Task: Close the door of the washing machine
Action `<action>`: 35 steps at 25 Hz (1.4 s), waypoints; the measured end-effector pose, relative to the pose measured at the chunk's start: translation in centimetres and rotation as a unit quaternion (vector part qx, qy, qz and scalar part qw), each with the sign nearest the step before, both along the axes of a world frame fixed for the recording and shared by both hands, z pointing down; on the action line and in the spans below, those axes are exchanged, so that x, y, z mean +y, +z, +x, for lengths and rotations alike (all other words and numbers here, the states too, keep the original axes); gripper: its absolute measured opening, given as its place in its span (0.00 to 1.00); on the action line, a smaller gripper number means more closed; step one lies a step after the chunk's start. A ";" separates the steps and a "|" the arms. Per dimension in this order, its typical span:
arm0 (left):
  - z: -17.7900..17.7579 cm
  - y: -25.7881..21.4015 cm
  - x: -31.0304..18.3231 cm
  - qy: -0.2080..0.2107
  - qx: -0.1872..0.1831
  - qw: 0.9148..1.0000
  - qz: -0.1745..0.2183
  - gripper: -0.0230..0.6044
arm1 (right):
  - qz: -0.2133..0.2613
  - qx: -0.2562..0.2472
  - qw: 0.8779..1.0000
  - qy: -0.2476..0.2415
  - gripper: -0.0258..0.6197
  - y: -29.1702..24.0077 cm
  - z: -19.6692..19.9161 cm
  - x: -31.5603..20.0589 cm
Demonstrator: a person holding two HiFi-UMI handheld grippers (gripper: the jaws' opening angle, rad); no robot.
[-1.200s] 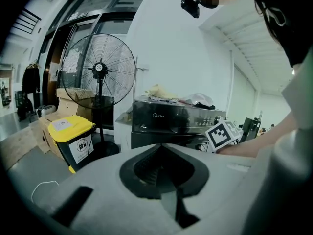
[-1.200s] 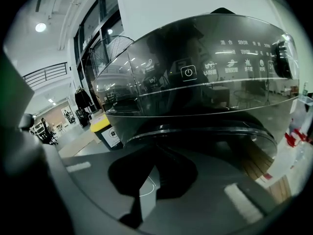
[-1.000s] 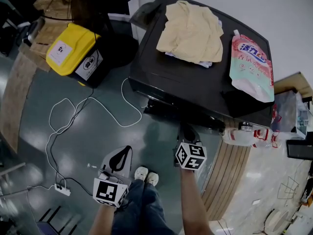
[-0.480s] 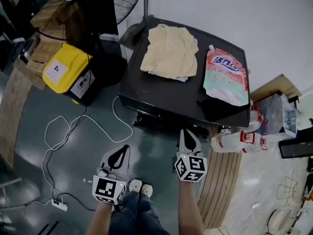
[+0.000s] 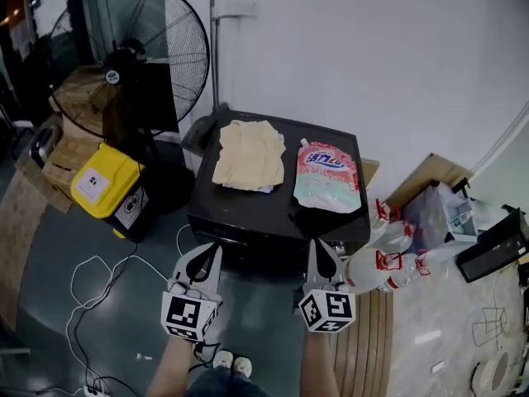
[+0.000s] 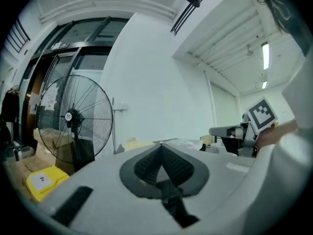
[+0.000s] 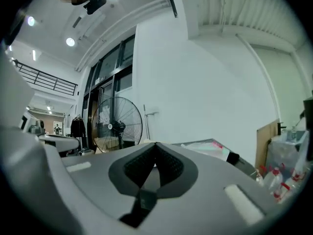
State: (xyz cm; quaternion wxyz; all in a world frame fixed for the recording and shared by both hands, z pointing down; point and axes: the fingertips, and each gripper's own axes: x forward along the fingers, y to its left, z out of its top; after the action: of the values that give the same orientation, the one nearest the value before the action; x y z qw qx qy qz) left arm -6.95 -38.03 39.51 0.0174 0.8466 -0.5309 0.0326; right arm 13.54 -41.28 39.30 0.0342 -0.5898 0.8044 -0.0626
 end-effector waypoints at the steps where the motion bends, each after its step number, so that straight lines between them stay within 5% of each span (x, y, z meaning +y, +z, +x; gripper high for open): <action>1: 0.4 -1.2 -0.1 0.003 -0.001 1.000 0.011 0.05 | 0.010 -0.001 1.000 0.003 0.06 -1.3 0.4 0.3; 11: 1.9 -10.1 0.8 0.014 -0.006 0.996 0.092 0.05 | 0.071 -0.008 0.997 0.028 0.06 -8.5 3.0 5.4; 35: 2.7 -10.4 5.0 0.022 -0.003 0.996 0.087 0.05 | 0.058 -0.009 0.998 0.034 0.06 -8.5 4.1 9.9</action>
State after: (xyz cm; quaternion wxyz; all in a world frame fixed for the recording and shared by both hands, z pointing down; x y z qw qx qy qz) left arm -4.20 -33.04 29.12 -0.0582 0.8566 -0.5126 -0.0109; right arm 17.61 -31.37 30.76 0.0783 -0.6135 0.7855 -0.0198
